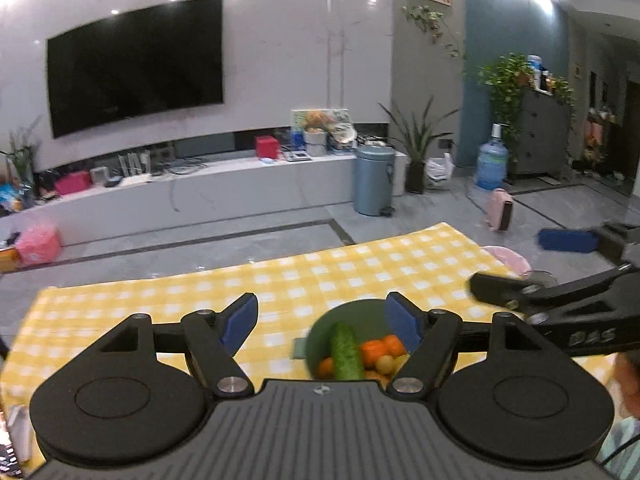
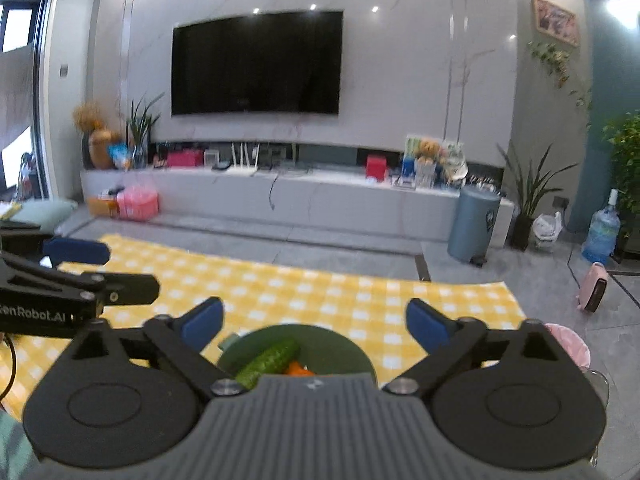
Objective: Organize fruits
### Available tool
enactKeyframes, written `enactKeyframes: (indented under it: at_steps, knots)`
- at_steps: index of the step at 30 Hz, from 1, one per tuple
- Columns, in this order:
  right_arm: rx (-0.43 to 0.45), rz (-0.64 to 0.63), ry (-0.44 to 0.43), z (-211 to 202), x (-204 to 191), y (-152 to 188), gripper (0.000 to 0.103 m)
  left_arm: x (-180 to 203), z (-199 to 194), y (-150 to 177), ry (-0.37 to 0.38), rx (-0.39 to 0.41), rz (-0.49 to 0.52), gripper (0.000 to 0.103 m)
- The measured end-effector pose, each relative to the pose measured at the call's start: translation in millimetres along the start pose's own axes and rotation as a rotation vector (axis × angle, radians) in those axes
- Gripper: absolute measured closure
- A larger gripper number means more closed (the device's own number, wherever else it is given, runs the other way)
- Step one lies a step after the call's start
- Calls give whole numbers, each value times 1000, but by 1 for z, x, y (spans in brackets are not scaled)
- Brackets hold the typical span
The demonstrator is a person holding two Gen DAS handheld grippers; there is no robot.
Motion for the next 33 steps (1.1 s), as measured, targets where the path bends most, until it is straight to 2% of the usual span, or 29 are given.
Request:
enactKeyframes:
  at_steps: [3, 8, 10, 13, 16, 22, 28, 33]
  knots:
    - [12, 14, 21, -16, -8, 4, 4, -8, -7, 6, -67, 30, -8, 17]
    - [11, 60, 53, -36, -18, 27, 4, -20, -20, 17, -152, 88, -33, 7]
    - [6, 81, 74, -41, -21, 41, 4, -22, -23, 21, -189, 105, -40, 6]
    - [-7, 76, 111, -45, -25, 60, 4, -23, -27, 29, -252, 125, -6, 5]
    - [-20, 68, 140, -47, -28, 74, 4, -16, -28, 40, -264, 136, 42, 5]
    - [-44, 132, 107, -41, -28, 84, 4, -9, -16, 66, -208, 34, 42, 5]
    - [-110, 135, 83, -28, -35, 100, 4, -16, 3, 96, -212, -140, 20, 5]
    - [-163, 136, 84, -22, -32, 114, 4, -13, 2, 109, -171, -197, 4, 5]
Point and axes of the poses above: each gripper's, at about its wrist camera, not at the fingertips, and z roughly the way its jaws point, x to its right, y to its underside, the point moved 10 cm from there along z, roughly the way its jaws point, and after that the axes turned 5 degrees about -y, right-handed, at the moved point
